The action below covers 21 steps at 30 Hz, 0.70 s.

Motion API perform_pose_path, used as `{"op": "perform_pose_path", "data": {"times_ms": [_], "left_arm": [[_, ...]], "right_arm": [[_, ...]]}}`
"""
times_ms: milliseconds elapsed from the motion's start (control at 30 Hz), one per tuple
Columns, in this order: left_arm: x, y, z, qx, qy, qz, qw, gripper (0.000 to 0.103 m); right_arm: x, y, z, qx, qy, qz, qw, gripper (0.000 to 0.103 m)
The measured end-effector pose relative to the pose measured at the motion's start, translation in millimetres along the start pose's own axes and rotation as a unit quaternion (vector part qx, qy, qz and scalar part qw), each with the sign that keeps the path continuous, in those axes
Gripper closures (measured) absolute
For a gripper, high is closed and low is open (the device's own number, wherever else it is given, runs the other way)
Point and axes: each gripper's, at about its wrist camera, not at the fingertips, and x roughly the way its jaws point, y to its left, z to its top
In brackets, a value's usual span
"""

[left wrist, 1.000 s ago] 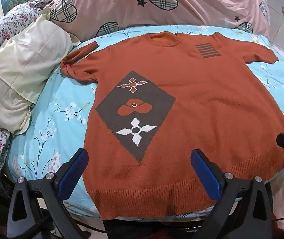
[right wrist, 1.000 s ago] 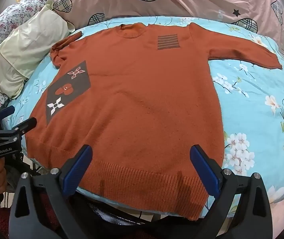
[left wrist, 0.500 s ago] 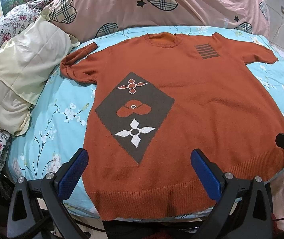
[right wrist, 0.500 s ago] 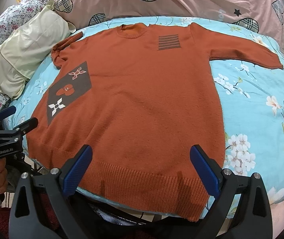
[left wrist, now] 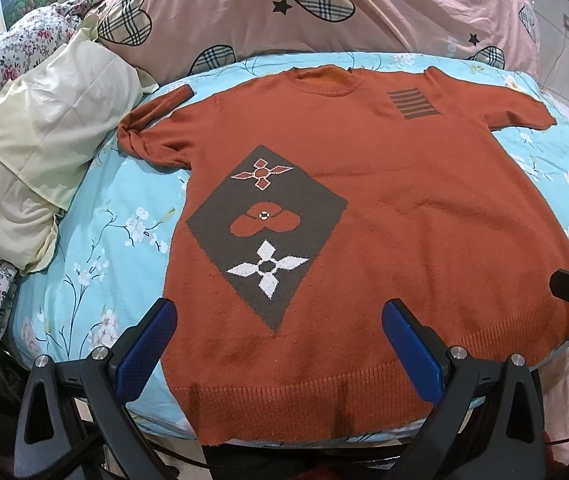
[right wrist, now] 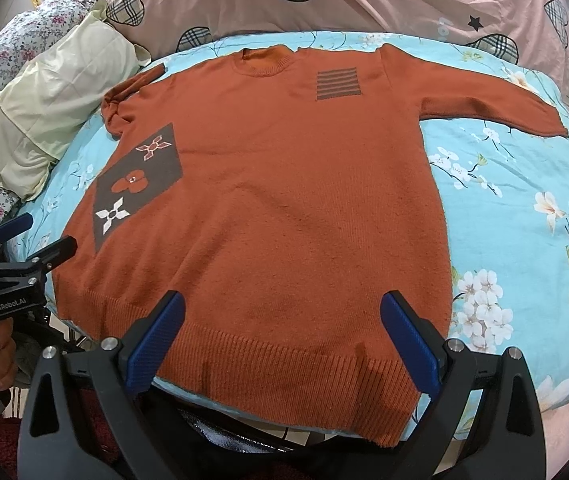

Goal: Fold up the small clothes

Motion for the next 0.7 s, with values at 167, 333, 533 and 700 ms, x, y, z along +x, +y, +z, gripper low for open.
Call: {"op": "perform_pose_path", "data": {"times_ms": [167, 333, 533, 700], "left_arm": [[1.1, -1.6, 0.0, 0.004, 0.003, 0.001, 1.0, 0.0], [5.1, -1.9, 2.3, 0.008, 0.005, 0.0, 1.0, 0.0], [11.4, -3.6, 5.0, 0.009, -0.003, 0.001, 1.0, 0.0], [16.3, -5.9, 6.4, 0.013, 0.002, 0.005, 0.9999, 0.0]], "right_arm": [[-0.5, 2.9, 0.6, 0.0, -0.004, 0.001, 1.0, 0.005], [5.4, -3.9, 2.4, 0.008, 0.009, 0.003, 1.0, 0.005], [7.8, -9.2, 2.6, 0.018, 0.0, 0.016, 1.0, 0.005], [11.0, -11.6, 3.4, 0.027, 0.003, 0.025, 0.999, 0.005]]}}
